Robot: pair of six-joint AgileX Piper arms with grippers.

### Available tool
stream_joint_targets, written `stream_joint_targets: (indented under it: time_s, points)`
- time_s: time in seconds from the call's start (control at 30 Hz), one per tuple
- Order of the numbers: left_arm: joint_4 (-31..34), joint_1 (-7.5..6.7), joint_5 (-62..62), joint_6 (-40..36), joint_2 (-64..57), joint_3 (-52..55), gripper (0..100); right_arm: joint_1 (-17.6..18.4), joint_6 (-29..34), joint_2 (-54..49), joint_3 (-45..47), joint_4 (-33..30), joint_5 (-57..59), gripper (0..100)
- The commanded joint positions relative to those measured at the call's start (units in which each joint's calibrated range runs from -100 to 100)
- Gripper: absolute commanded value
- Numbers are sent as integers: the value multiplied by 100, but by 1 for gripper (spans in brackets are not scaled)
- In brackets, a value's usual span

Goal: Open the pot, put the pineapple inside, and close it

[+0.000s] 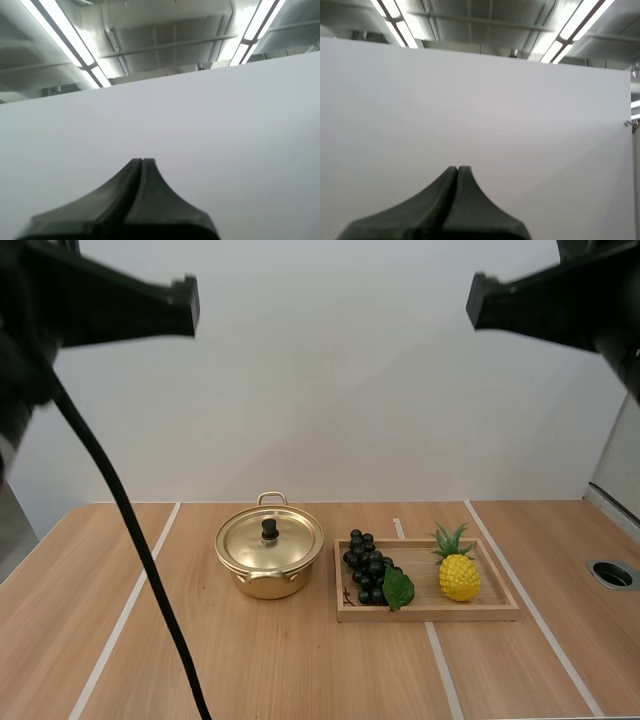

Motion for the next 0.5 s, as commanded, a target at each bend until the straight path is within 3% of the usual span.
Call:
stream_joint_targets:
  time_s: [0.0,0.2,0.47]
  points:
    - [2,-22,1608,-35,666,-1043,0,-69,-31,431,-709,-154,1275,0]
    - [-66,-22,4155,274,1856,-2840,0,-174,-43,1538,-2071,-386,3579,0]
    - [-1405,-22,7731,1562,3382,-5092,0,-174,-176,3245,-3914,-765,7194,0]
